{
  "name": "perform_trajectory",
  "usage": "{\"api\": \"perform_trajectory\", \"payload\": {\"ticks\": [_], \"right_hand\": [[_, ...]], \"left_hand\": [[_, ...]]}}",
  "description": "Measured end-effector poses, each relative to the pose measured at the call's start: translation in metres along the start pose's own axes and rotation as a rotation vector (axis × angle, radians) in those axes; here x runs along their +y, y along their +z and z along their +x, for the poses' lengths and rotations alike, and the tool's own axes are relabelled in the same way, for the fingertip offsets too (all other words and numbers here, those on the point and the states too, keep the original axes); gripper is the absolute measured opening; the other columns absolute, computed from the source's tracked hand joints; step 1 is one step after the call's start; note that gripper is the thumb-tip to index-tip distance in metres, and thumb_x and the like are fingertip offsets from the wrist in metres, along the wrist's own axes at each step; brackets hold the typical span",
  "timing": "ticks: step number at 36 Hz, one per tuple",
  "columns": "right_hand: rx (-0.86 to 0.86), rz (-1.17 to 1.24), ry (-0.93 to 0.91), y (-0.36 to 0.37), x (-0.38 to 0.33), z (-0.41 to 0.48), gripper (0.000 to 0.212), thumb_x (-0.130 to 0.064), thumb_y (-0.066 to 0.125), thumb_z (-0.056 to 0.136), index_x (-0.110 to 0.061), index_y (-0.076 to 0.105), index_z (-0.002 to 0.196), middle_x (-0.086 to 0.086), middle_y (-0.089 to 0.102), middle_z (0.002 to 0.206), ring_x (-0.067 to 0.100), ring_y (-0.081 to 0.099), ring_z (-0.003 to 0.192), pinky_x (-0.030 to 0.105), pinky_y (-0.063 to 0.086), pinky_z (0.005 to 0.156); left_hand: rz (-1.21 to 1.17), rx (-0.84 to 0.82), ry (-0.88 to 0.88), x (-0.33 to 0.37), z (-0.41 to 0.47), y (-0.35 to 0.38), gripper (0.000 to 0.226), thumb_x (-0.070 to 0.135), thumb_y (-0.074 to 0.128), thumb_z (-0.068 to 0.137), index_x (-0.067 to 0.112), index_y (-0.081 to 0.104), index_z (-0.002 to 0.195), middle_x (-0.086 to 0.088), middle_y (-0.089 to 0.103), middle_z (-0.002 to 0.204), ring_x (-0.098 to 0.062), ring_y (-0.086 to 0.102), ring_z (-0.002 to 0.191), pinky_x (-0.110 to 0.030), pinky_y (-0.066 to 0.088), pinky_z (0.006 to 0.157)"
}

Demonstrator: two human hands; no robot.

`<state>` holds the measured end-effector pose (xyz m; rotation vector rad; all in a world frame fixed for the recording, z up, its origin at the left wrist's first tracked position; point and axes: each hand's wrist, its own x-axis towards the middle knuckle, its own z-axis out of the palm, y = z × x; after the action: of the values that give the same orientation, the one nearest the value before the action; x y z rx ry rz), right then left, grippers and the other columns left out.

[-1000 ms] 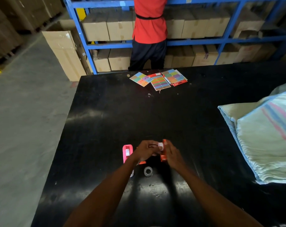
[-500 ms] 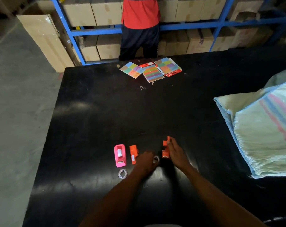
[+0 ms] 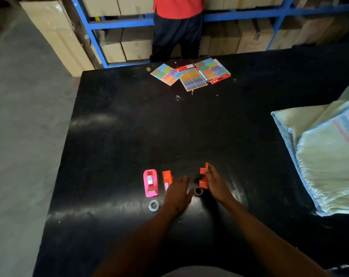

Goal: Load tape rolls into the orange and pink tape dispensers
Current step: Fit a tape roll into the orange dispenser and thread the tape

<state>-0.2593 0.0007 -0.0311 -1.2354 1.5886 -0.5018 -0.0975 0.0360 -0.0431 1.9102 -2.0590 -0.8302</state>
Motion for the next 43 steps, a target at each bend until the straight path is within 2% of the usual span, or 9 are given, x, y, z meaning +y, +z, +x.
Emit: {"api": "perform_trajectory", "payload": {"ticks": [5, 10, 17, 20, 23, 27, 32, 36, 43], "right_hand": [[-0.014, -0.019, -0.021, 0.008, -0.007, -0.014, 0.045, -0.037, 0.032, 0.106, -0.027, 0.031, 0.150, 0.004, 0.057, 0.136, 0.014, 0.057, 0.111, 0.026, 0.038, 0.091], [-0.048, -0.026, -0.043, 0.016, -0.002, -0.025, 0.047, -0.039, 0.032, 0.105, -0.027, 0.029, 0.151, 0.006, 0.050, 0.146, 0.019, 0.053, 0.126, 0.034, 0.039, 0.105], [-0.074, -0.100, -0.041, 0.017, 0.009, -0.042, 0.047, -0.041, 0.033, 0.105, -0.027, 0.032, 0.150, 0.002, 0.048, 0.147, 0.018, 0.051, 0.128, 0.031, 0.037, 0.103], [-0.080, -0.117, -0.050, 0.018, 0.014, -0.045, 0.044, -0.041, 0.035, 0.105, -0.029, 0.037, 0.147, 0.002, 0.054, 0.141, 0.016, 0.056, 0.121, 0.030, 0.041, 0.099], [-0.101, -0.116, -0.065, 0.018, 0.013, -0.050, 0.038, -0.038, 0.037, 0.105, -0.029, 0.043, 0.141, -0.001, 0.062, 0.128, 0.011, 0.061, 0.105, 0.023, 0.043, 0.085], [-0.132, -0.126, -0.069, 0.020, 0.017, -0.051, 0.041, -0.039, 0.039, 0.104, -0.028, 0.043, 0.143, 0.000, 0.061, 0.132, 0.011, 0.059, 0.112, 0.028, 0.043, 0.097], [-0.151, -0.160, -0.111, 0.021, 0.016, -0.055, 0.033, -0.037, 0.040, 0.104, -0.031, 0.048, 0.136, -0.007, 0.063, 0.126, 0.008, 0.060, 0.109, 0.025, 0.042, 0.093], [-0.207, -0.192, -0.133, 0.024, 0.019, -0.055, 0.044, -0.041, 0.039, 0.104, -0.027, 0.041, 0.145, -0.013, 0.051, 0.127, 0.004, 0.049, 0.118, 0.022, 0.034, 0.099], [-0.230, -0.178, -0.165, 0.030, 0.019, -0.050, 0.048, -0.046, 0.039, 0.102, -0.029, 0.039, 0.147, -0.008, 0.050, 0.139, 0.010, 0.050, 0.126, 0.031, 0.037, 0.110]], "left_hand": [[-0.073, 0.045, -0.059, -0.023, -0.026, -0.013, 0.024, 0.033, 0.051, 0.090, 0.021, 0.045, 0.110, -0.007, 0.065, 0.103, -0.031, 0.066, 0.085, -0.042, 0.055, 0.072], [-0.064, 0.088, -0.080, -0.034, -0.052, -0.008, 0.035, 0.041, 0.056, 0.086, 0.022, 0.048, 0.115, -0.001, 0.058, 0.113, -0.022, 0.063, 0.094, -0.033, 0.052, 0.075], [-0.016, -0.002, -0.122, -0.040, -0.068, 0.014, 0.072, 0.046, 0.071, 0.073, 0.020, 0.041, 0.133, 0.000, 0.044, 0.139, -0.022, 0.055, 0.118, -0.037, 0.051, 0.094], [0.017, -0.012, -0.149, -0.035, -0.067, 0.020, 0.068, 0.035, 0.068, 0.079, 0.017, 0.037, 0.137, -0.005, 0.038, 0.145, -0.027, 0.057, 0.115, -0.039, 0.052, 0.091], [0.028, 0.017, -0.171, -0.032, -0.062, 0.023, 0.057, 0.031, 0.064, 0.081, 0.014, 0.041, 0.131, -0.009, 0.041, 0.142, -0.031, 0.062, 0.100, -0.042, 0.054, 0.077], [0.035, 0.026, -0.183, -0.029, -0.061, 0.025, 0.054, 0.031, 0.063, 0.083, 0.012, 0.042, 0.129, -0.010, 0.052, 0.131, -0.030, 0.064, 0.098, -0.040, 0.054, 0.079], [-0.040, 0.075, -0.121, -0.026, -0.064, 0.021, 0.039, 0.034, 0.062, 0.081, 0.017, 0.049, 0.113, -0.007, 0.064, 0.110, -0.025, 0.063, 0.097, -0.033, 0.049, 0.080], [-0.104, 0.123, 0.008, -0.023, -0.061, 0.009, 0.031, 0.047, 0.060, 0.080, 0.021, 0.054, 0.097, -0.002, 0.065, 0.099, -0.023, 0.063, 0.088, -0.033, 0.047, 0.073], [-0.205, 0.077, 0.179, -0.026, -0.058, -0.020, 0.042, 0.056, 0.062, 0.083, 0.027, 0.058, 0.113, 0.008, 0.064, 0.110, -0.004, 0.061, 0.097, -0.031, 0.054, 0.086]]}}
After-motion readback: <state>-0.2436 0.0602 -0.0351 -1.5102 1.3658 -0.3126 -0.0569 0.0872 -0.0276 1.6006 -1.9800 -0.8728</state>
